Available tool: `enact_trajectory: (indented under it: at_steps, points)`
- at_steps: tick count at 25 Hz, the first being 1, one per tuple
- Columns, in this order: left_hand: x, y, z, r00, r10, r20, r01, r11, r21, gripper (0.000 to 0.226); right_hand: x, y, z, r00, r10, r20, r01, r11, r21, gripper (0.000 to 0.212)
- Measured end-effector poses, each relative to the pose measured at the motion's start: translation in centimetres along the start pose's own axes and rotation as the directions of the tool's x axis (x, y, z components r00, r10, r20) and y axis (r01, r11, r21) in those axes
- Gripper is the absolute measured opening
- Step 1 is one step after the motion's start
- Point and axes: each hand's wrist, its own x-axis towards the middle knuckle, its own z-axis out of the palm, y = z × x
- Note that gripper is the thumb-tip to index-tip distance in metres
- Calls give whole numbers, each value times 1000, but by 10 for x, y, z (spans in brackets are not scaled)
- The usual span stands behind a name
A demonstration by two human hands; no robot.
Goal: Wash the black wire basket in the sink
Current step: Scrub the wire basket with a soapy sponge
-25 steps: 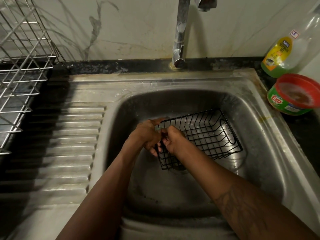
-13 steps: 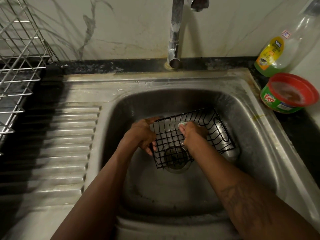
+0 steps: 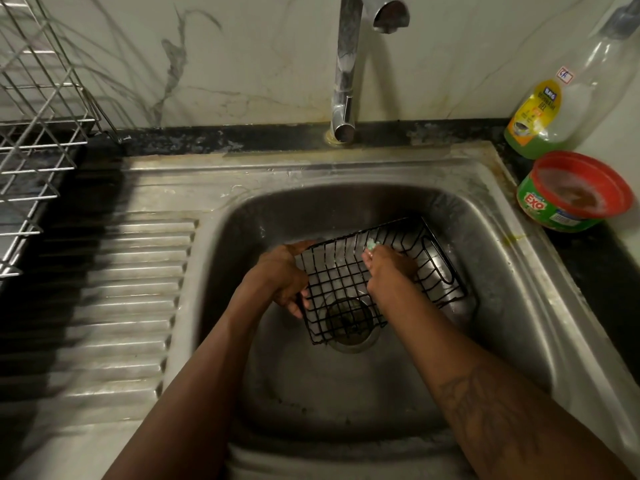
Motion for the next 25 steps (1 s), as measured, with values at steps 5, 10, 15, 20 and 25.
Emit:
enact_trajectory:
  at_steps: [5, 10, 15, 20, 25]
  points:
    - [-2, 1, -1, 1000, 14, 1, -14, 998, 61, 93, -2, -36, 3, 959, -235, -158, 264, 944, 196, 27]
    - [-1, -1, -1, 1000, 11, 4, -11, 1000, 13, 96, 8, -8, -7, 964, -152, -218, 147, 988, -37, 25]
    - [6, -3, -1, 1000, -7, 25, 6, 999, 33, 86, -4, -35, 8, 935, -282, -217, 313, 942, 123, 21]
    - [21, -11, -1, 997, -58, 57, 58, 998, 10, 75, 10, -12, -9, 961, -223, -165, 226, 974, -1, 22]
    - [22, -11, 0, 998, -28, 55, 28, 1000, -12, 87, 0, -18, 5, 875, -347, -337, 372, 928, 10, 23]
